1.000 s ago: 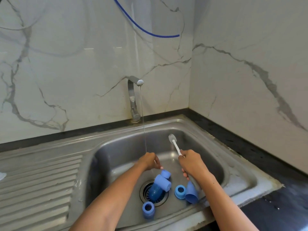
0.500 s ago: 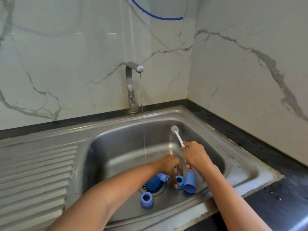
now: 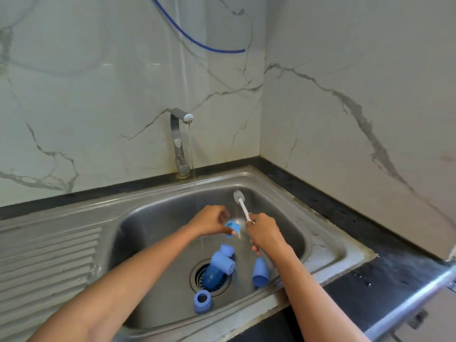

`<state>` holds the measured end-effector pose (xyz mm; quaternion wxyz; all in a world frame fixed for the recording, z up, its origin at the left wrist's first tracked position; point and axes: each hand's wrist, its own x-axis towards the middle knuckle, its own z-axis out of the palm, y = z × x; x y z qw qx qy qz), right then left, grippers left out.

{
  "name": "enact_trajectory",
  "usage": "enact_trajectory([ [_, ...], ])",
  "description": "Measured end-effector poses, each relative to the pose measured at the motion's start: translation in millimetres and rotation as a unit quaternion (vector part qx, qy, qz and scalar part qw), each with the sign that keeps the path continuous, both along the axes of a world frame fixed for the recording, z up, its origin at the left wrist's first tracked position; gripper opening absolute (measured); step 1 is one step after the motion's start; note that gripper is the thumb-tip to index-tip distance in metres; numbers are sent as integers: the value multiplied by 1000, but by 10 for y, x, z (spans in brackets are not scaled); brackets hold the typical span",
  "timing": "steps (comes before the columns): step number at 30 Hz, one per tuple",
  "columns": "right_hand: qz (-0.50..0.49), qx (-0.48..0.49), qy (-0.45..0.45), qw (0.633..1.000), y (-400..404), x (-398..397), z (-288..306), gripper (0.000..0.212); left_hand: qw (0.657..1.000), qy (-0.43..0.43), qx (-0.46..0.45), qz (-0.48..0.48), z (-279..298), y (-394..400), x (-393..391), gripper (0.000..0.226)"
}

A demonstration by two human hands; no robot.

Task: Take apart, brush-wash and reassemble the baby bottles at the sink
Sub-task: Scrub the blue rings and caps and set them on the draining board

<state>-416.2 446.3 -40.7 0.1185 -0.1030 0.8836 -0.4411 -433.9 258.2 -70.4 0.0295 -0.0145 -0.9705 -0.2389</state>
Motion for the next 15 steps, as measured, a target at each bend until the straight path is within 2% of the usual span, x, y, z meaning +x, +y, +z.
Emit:
enact_trajectory([
  [3, 9, -17, -5, 1000, 8, 25, 37, 36, 998, 14, 24, 62, 105, -268, 267, 47],
  [6, 22, -45, -20, 999, 13, 68, 97, 38, 984, 27, 71, 164, 163, -456, 581, 38],
  [8, 28, -84, -42, 995, 21, 110, 133, 39, 954, 22, 166, 248, 231, -492, 760, 32],
  [9, 30, -104, -57, 993, 21, 134, 149, 38, 921, 12, 250, 298, 275, -491, 828, 30],
  [10, 29, -121, -71, 990, 20, 144, 164, 38, 867, -7, 358, 346, 322, -477, 870, 31],
  [12, 24, -155, -101, 982, -8, 164, 179, 37, 716, -44, 577, 391, 426, -449, 966, 37],
  [14, 26, -183, -125, 975, -52, 177, 184, 37, 560, 3, 742, 370, 438, -454, 980, 36],
  [15, 32, -193, -134, 972, -59, 177, 193, 37, 499, 44, 789, 356, 431, -429, 953, 32],
])
